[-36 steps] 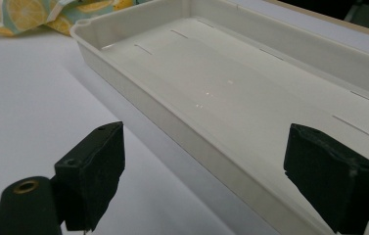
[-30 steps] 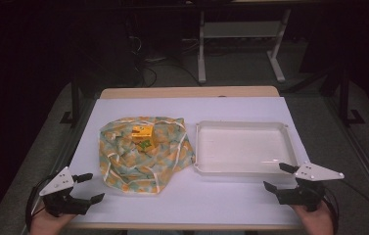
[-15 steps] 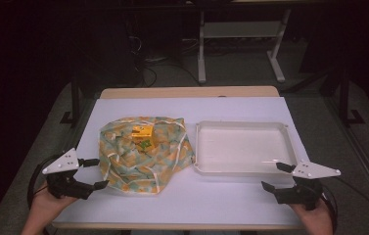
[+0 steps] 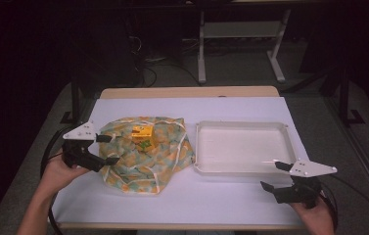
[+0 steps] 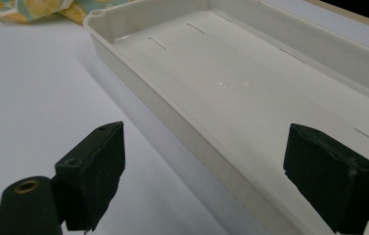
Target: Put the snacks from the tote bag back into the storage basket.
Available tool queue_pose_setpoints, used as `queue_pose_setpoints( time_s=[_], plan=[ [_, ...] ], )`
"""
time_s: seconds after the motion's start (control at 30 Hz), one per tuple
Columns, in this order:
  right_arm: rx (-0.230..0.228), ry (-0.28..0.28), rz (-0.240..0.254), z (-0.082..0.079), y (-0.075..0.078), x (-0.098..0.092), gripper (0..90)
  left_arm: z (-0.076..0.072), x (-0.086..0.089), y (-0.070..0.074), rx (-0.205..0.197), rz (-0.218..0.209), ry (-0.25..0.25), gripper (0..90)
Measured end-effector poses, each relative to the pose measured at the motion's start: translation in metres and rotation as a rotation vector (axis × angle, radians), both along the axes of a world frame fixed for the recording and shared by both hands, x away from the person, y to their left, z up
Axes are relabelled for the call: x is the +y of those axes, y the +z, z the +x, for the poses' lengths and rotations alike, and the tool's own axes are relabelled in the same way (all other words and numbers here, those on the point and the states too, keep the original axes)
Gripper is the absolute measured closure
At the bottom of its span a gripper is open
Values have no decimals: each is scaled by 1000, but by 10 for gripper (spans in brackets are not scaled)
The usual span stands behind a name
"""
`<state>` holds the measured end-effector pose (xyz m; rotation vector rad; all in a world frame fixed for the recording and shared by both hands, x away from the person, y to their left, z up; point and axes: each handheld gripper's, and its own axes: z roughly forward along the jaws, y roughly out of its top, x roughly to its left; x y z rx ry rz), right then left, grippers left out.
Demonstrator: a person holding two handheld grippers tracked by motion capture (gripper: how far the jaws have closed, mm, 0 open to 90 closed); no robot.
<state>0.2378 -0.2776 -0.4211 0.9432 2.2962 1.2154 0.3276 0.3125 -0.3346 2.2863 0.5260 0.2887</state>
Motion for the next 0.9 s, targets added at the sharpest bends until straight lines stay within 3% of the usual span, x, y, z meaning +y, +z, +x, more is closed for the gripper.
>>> queue_pose_setpoints(
  time_s=[0.2, 0.3, 0.37, 0.47, 0.63, 0.67, 0.9],
  plan=[
    [5, 4, 6, 1, -1, 0, 151, 19, -15, 6, -2, 39, -34, 181],
    [7, 5, 0, 1, -1, 0, 151, 32, -24, 4, 2, 87, -54, 189],
    [4, 10, 2, 0, -1, 0, 156, 37, -26, 2, 11, 97, -59, 189],
    [3, 12, 8, -1, -1, 1, 157, 43, -28, 2, 4, 79, -63, 193],
    [16, 20, 3, 0, -3, 3, 157, 56, -32, 4, 19, 101, -102, 200],
    [16, 22, 1, 0, -3, 3, 157, 58, -33, 4, 12, 82, -100, 200],
    [-5, 21, 4, -2, -1, 2, 185, 75, -39, 5, 50, 78, -118, 200]
  ],
)
